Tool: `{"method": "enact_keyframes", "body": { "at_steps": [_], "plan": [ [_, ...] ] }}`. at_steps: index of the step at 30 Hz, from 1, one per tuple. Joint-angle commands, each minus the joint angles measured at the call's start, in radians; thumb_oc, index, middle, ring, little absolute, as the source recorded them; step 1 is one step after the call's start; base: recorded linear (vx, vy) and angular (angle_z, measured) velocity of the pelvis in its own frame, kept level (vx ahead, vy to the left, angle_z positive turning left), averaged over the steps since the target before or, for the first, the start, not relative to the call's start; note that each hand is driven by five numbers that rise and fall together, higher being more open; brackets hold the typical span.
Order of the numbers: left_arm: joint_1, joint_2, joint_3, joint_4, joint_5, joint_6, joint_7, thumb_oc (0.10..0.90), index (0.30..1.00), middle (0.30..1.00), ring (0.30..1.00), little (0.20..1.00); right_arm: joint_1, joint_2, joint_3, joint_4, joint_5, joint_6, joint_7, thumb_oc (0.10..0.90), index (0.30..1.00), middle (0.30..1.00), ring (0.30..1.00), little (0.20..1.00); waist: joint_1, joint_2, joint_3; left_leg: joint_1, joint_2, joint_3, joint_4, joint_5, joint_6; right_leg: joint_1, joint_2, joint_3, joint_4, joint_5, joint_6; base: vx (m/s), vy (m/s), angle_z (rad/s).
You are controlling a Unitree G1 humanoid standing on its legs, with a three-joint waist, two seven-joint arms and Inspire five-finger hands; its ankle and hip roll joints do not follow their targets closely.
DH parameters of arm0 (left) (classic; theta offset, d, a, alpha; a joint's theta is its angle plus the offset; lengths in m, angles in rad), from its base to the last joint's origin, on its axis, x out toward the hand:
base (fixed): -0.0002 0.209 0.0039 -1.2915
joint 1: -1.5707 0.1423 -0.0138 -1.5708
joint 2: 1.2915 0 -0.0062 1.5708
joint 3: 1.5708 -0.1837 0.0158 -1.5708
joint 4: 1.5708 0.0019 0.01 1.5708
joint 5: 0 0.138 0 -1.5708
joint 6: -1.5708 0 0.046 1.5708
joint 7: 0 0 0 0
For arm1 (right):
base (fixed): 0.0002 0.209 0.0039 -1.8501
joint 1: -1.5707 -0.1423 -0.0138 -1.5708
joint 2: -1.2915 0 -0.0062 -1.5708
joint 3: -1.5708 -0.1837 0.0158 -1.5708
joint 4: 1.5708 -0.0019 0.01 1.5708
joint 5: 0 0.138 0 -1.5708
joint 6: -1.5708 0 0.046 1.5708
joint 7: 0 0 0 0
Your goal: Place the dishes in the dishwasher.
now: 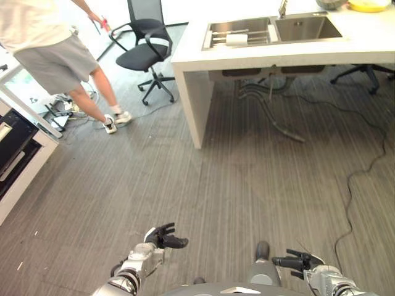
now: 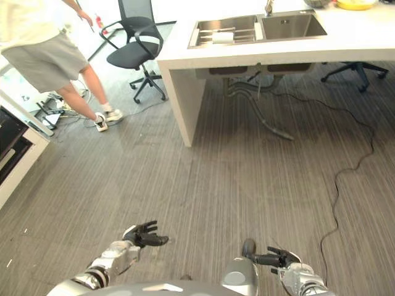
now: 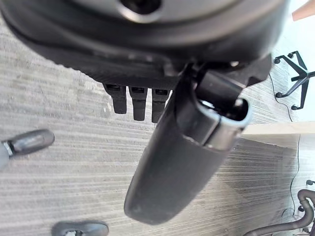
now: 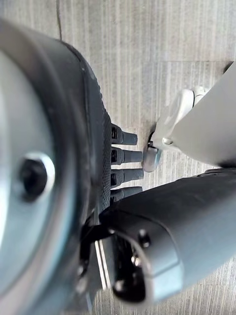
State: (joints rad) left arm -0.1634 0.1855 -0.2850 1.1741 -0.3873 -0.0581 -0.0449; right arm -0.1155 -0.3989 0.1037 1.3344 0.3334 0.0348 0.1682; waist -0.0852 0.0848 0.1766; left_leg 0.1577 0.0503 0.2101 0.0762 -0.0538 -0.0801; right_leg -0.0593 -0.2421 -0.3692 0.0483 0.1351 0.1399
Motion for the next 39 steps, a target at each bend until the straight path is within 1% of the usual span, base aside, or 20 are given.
{"method": "enact_keyframes", "body": {
  "at_steps": [1, 2, 5, 7, 8, 9, 12, 16, 18, 19, 21, 24, 26, 28, 30, 31, 32, 33, 37, 39],
  "plan": [
    [-0.112, 0.019, 0.025, -0.037, -0.064, -0.061, -0.002, 0.800, 0.900, 0.900, 0.900, 0.900, -0.021, -0.042, 0.047, 0.033, -0.028, -0.011, 0.006, 0.800, 0.900, 0.900, 0.900, 0.900, 0.008, -0.029, -0.010, 0.002, -0.048, -0.014, 0.365, -0.005, -0.066, -0.066, -0.009, 0.005, 0.042, -0.047, -0.001, 0.29, -0.476, -0.25],
    [-0.114, 0.025, 0.024, -0.055, -0.092, -0.061, 0.003, 0.800, 0.900, 0.900, 0.900, 0.900, -0.007, -0.036, 0.045, 0.032, -0.011, -0.010, 0.005, 0.800, 0.900, 0.900, 0.900, 0.900, 0.023, -0.057, 0.017, -0.091, 0.002, 0.022, 0.589, 0.143, -0.148, -0.012, -0.012, -0.013, 0.044, -0.084, -0.044, 0.29, -0.475, -0.26],
    [-0.113, 0.034, 0.030, -0.056, -0.110, -0.055, 0.007, 0.800, 0.900, 0.900, 0.900, 0.900, 0.003, -0.037, 0.047, 0.040, -0.007, -0.001, 0.005, 0.800, 0.900, 0.900, 0.900, 0.900, 0.036, -0.079, 0.032, -0.153, 0.082, 0.108, 0.682, 0.154, -0.147, 0.051, 0.011, -0.027, 0.007, -0.128, -0.077, 0.29, -0.416, -0.05],
    [-0.110, 0.022, 0.043, -0.052, -0.143, -0.055, 0.002, 0.800, 0.900, 0.900, 0.900, 0.900, 0.001, -0.042, 0.057, 0.041, -0.011, -0.002, 0.006, 0.800, 0.900, 0.900, 0.900, 0.900, 0.060, -0.069, 0.028, -0.235, 0.048, 0.099, 0.624, 0.112, -0.114, 0.106, 0.047, -0.016, -0.044, -0.145, -0.079, 0.44, -0.203, -0.31],
    [-0.089, 0.014, 0.047, -0.092, -0.178, -0.062, -0.011, 0.800, 0.900, 0.900, 0.900, 0.900, -0.002, -0.062, 0.075, 0.027, -0.040, -0.007, 0.011, 0.800, 0.900, 0.900, 0.900, 0.900, 0.089, -0.048, 0.022, -0.278, -0.010, 0.042, 0.442, 0.107, -0.082, 0.142, 0.077, 0.019, -0.069, -0.156, -0.070, 0.31, -0.039, -0.55],
    [-0.089, 0.014, 0.047, -0.092, -0.178, -0.062, -0.011, 0.800, 0.900, 0.900, 0.900, 0.900, -0.002, -0.062, 0.075, 0.027, -0.040, -0.007, 0.012, 0.800, 0.900, 0.900, 0.900, 0.900, 0.089, -0.051, 0.020, -0.277, -0.014, 0.043, 0.436, 0.111, -0.080, 0.141, 0.073, 0.019, -0.070, -0.155, -0.070, 0.44, -0.056, -0.86],
    [-0.068, 0.050, 0.032, -0.247, -0.209, -0.066, -0.027, 0.800, 0.900, 0.900, 0.900, 0.900, -0.026, -0.119, 0.080, 0.018, -0.071, -0.034, 0.007, 0.800, 0.900, 0.900, 0.900, 0.900, 0.145, -0.015, 0.037, -0.315, 0.063, 0.021, -0.082, 0.182, -0.060, 0.247, 0.118, 0.030, -0.094, -0.216, -0.040, 0.49, -0.088, -0.47],
    [-0.082, 0.101, 0.047, -0.403, -0.279, -0.068, -0.039, 0.800, 0.900, 0.900, 0.900, 0.900, -0.043, -0.133, 0.063, 0.012, -0.054, -0.048, 0.004, 0.800, 0.900, 0.900, 0.900, 0.900, 0.137, -0.024, 0.051, -0.349, 0.124, 0.165, -0.164, 0.153, -0.063, 0.306, 0.142, 0.008, -0.032, -0.299, -0.032, 0.53, -0.143, -0.13],
    [-0.074, 0.112, 0.059, -0.463, -0.290, -0.076, -0.032, 0.800, 0.900, 0.900, 0.900, 0.900, -0.041, -0.125, 0.067, 0.010, -0.054, -0.047, 0.010, 0.800, 0.900, 0.900, 0.900, 0.900, 0.145, -0.018, 0.037, -0.330, 0.107, 0.164, -0.164, 0.168, -0.055, 0.322, 0.160, 0.021, -0.008, -0.319, -0.034, 0.58, -0.101, 0.12],
    [-0.065, 0.147, 0.090, -0.537, -0.302, -0.087, -0.027, 0.800, 0.900, 0.900, 0.900, 0.900, -0.042, -0.103, 0.075, 0.005, -0.065, -0.050, 0.021, 0.800, 0.900, 0.900, 0.900, 0.900, 0.202, -0.013, 0.009, -0.319, 0.088, 0.110, -0.164, 0.210, -0.034, 0.337, 0.188, 0.057, 0.079, -0.377, -0.046, 0.96, -0.135, -0.06],
    [-0.046, 0.162, 0.096, -0.592, -0.313, -0.091, -0.028, 0.800, 0.900, 0.900, 0.900, 0.900, -0.021, -0.088, 0.057, 0.012, -0.061, -0.051, 0.023, 0.800, 0.900, 0.900, 0.900, 0.900, 0.230, -0.031, -0.016, -0.298, 0.055, 0.092, -0.163, 0.204, -0.023, 0.332, 0.167, 0.058, 0.149, -0.359, -0.018, 0.60, -0.049, -0.67],
    [-0.039, 0.194, 0.099, -0.691, -0.290, -0.085, -0.026, 0.800, 0.900, 0.900, 0.900, 0.900, 0.046, -0.054, 0.022, 0.041, -0.071, -0.048, 0.044, 0.800, 0.900, 0.900, 0.900, 0.900, 0.241, -0.060, -0.039, -0.237, -0.025, 0.091, -0.145, 0.204, 0.051, 0.265, 0.072, 0.058, 0.490, -0.150, 0.107, 0.47, 0.049, -0.94],
    [-0.038, 0.232, 0.103, -0.811, -0.257, -0.098, -0.027, 0.800, 0.900, 0.900, 0.900, 0.900, 0.087, -0.050, 0.004, 0.044, -0.086, -0.040, 0.056, 0.800, 0.900, 0.900, 0.900, 0.900, 0.206, -0.038, -0.026, -0.193, -0.049, 0.057, -0.144, 0.167, 0.096, 0.114, 0.039, 0.109, 0.790, -0.019, 0.122, 0.42, 0.020, 0.16],
    [-0.058, 0.238, 0.099, -0.856, -0.242, -0.104, -0.022, 0.800, 0.900, 0.900, 0.900, 0.900, 0.103, -0.052, -0.009, 0.062, -0.096, -0.035, 0.055, 0.800, 0.900, 0.900, 0.900, 0.900, 0.180, -0.018, -0.009, -0.139, -0.060, 0.023, -0.161, 0.142, 0.106, 0.016, 0.004, 0.106, 0.811, -0.062, 0.110, 0.38, -0.093, 0.69],
    [-0.087, 0.250, 0.095, -0.901, -0.235, -0.112, -0.024, 0.800, 0.900, 0.900, 0.900, 0.900, 0.123, -0.049, -0.029, 0.080, -0.088, -0.025, 0.058, 0.800, 0.900, 0.900, 0.900, 0.900, 0.158, 0.000, 0.002, -0.104, -0.057, 0.005, -0.162, 0.119, 0.082, 0.000, -0.079, 0.046, 0.605, -0.136, 0.070, 0.32, -0.181, 1.03],
    [-0.087, 0.249, 0.095, -0.902, -0.235, -0.111, -0.024, 0.800, 0.900, 0.900, 0.900, 0.900, 0.123, -0.049, -0.029, 0.079, -0.088, -0.025, 0.058, 0.800, 0.900, 0.900, 0.900, 0.900, 0.155, 0.004, 0.002, -0.105, -0.052, 0.002, -0.162, 0.121, 0.080, 0.005, -0.074, 0.040, 0.597, -0.133, 0.068, 0.21, -0.212, 0.76],
    [-0.105, 0.261, 0.093, -0.927, -0.226, -0.114, -0.028, 0.800, 0.900, 0.900, 0.900, 0.900, 0.134, -0.046, -0.039, 0.083, -0.084, -0.023, 0.063, 0.800, 0.900, 0.900, 0.900, 0.900, 0.157, 0.004, 0.001, -0.101, -0.053, -0.007, -0.157, 0.110, 0.062, 0.020, -0.104, 0.005, 0.437, -0.169, 0.049, 0.30, -0.389, 0.66],
    [-0.121, 0.281, 0.086, -0.971, -0.215, -0.123, -0.038, 0.800, 0.900, 0.900, 0.900, 0.900, 0.150, -0.041, -0.046, 0.095, -0.084, -0.016, 0.067, 0.800, 0.900, 0.900, 0.900, 0.900, 0.143, 0.002, -0.015, -0.092, -0.054, -0.047, -0.160, 0.092, 0.031, 0.056, -0.103, 0.018, 0.140, -0.124, 0.054, 0.30, -0.384, 0.51],
    [-0.167, 0.261, 0.093, -0.999, -0.182, -0.158, -0.025, 0.800, 0.900, 0.900, 0.900, 0.900, 0.173, -0.016, -0.049, 0.116, -0.080, -0.010, 0.076, 0.800, 0.900, 0.900, 0.900, 0.900, 0.122, -0.006, -0.033, -0.063, -0.059, -0.070, -0.146, 0.067, 0.013, 0.070, -0.096, 0.142, 0.011, -0.039, 0.090, 0.27, -0.288, 0.62],
    [-0.196, 0.249, 0.108, -1.082, -0.161, -0.173, -0.029, 0.800, 0.900, 0.900, 0.900, 0.900, 0.182, 0.007, -0.038, 0.104, -0.094, -0.013, 0.084, 0.800, 0.900, 0.900, 0.900, 0.900, 0.129, -0.015, -0.052, -0.051, -0.059, -0.081, -0.095, 0.034, 0.000, 0.128, -0.104, 0.094, -0.039, -0.029, 0.096, 0.28, -0.381, 0.53]
  ]
}}
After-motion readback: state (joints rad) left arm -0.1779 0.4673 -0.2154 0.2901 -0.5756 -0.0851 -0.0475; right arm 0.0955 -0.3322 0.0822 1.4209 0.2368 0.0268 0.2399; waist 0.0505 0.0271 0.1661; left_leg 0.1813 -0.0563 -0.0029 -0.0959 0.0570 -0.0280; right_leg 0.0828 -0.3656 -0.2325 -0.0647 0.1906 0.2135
